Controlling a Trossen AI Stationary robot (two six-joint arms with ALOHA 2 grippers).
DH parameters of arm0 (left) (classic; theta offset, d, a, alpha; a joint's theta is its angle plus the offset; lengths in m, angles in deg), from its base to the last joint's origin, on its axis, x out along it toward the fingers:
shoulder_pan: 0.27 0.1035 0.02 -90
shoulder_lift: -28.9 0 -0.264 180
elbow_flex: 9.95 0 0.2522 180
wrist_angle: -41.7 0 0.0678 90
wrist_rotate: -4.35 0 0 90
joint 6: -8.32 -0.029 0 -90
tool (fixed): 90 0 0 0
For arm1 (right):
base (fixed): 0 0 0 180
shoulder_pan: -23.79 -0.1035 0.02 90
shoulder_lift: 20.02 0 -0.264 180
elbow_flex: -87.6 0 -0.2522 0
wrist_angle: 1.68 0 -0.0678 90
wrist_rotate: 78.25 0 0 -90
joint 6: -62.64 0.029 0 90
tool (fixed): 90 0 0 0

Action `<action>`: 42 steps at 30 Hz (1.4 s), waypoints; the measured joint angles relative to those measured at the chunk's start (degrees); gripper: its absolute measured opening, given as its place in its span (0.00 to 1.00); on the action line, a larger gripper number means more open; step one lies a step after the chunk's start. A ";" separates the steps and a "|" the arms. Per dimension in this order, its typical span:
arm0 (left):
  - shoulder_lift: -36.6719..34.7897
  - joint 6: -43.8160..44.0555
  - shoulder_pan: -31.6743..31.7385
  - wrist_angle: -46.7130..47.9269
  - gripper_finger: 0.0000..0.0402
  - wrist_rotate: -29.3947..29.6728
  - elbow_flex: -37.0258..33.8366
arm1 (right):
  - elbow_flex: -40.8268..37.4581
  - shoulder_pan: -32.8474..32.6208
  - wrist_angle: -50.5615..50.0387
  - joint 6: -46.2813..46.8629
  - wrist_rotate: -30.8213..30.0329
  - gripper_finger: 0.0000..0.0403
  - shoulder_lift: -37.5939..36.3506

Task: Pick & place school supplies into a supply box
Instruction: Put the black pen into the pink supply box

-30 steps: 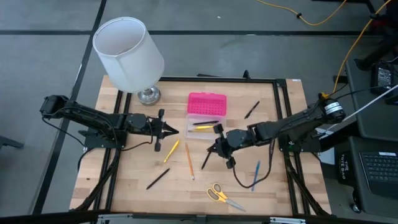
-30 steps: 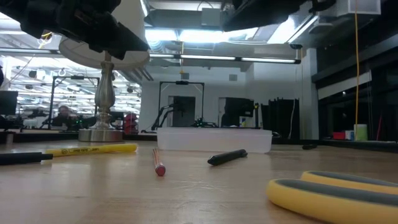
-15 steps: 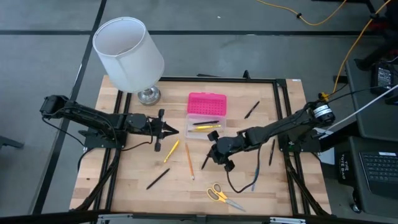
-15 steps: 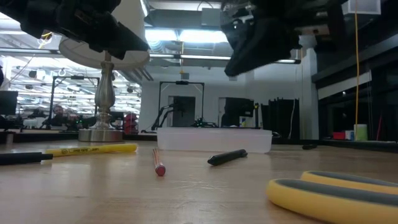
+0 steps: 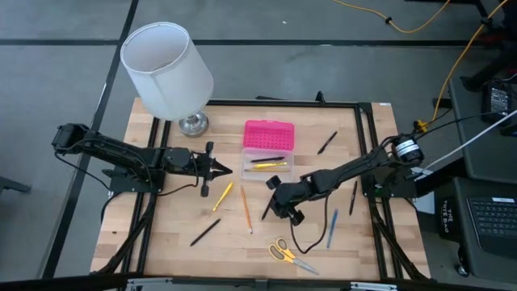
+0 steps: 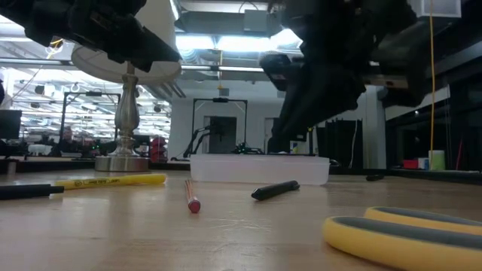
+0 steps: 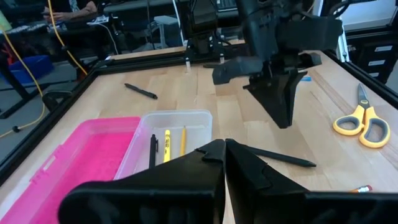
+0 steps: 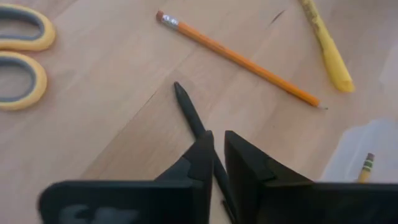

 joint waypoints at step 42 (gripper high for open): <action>0.02 0.04 -0.02 0.35 0.01 0.00 0.00 | 0.20 6.67 1.86 -2.33 8.70 0.31 9.66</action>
